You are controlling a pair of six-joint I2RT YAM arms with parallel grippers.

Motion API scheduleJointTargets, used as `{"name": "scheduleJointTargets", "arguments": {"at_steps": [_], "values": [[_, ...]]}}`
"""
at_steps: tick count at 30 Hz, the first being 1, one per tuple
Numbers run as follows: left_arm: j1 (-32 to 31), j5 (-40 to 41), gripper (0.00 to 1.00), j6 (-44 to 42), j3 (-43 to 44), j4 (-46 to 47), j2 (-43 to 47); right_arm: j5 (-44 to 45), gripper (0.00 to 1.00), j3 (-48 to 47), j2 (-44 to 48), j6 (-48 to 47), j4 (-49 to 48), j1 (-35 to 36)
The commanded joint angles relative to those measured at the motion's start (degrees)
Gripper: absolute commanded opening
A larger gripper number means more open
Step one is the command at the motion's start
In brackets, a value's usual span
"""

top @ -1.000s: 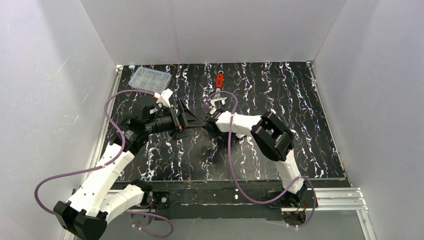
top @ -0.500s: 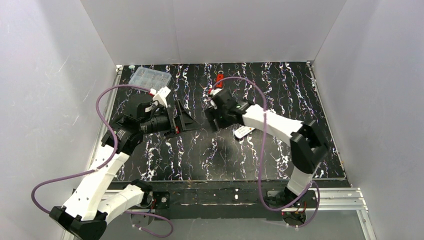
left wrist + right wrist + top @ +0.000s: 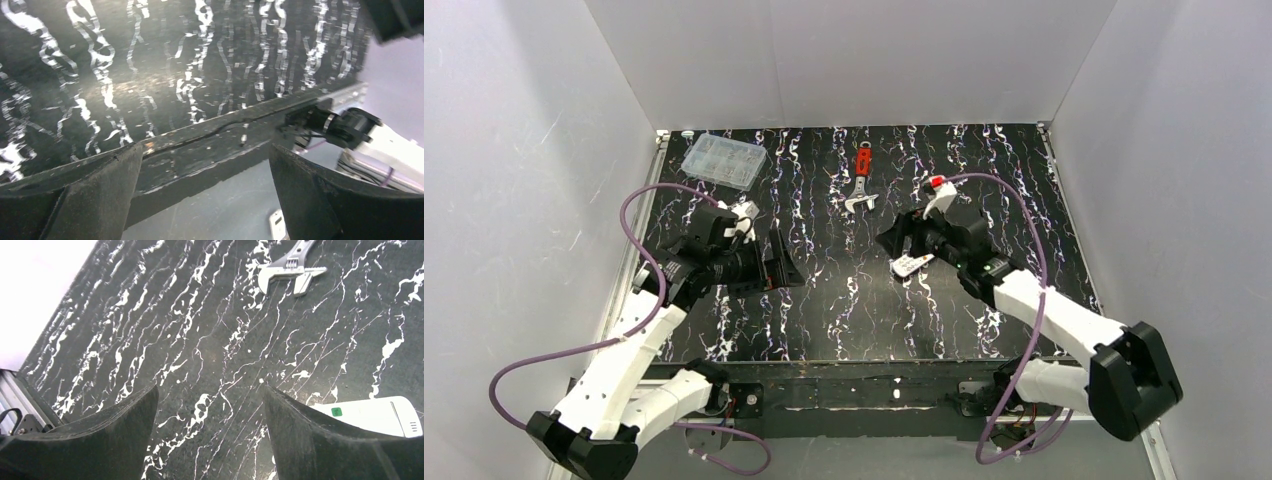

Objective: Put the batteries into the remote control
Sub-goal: Reset both arms

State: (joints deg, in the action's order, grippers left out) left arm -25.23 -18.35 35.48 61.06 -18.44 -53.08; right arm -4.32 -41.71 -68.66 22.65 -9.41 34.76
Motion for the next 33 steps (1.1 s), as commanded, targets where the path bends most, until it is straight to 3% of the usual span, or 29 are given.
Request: {"name": "scheduleJointTargets", "arguments": {"at_steps": [1, 10, 19, 33], "values": [[0.4, 9.6, 0.98, -1.7, -1.8, -8.0, 1.3, -0.8, 0.84, 7.2, 7.3, 1.6, -15.3, -2.5], [0.3, 14.7, 0.98, -3.8, -3.1, -9.9, 1.6, -0.4, 0.84, 18.2, 21.9, 1.0, -15.8, -8.8], [0.4, 16.8, 0.98, -4.8, -6.1, -8.2, 1.8, 3.0, 0.85, 28.0, 36.2, 1.9, -14.8, -9.5], [0.4, 14.6, 0.98, -7.0, -6.8, -5.3, 1.0, 5.5, 0.86, 28.5, 34.7, -1.9, -16.6, -9.5]]}}
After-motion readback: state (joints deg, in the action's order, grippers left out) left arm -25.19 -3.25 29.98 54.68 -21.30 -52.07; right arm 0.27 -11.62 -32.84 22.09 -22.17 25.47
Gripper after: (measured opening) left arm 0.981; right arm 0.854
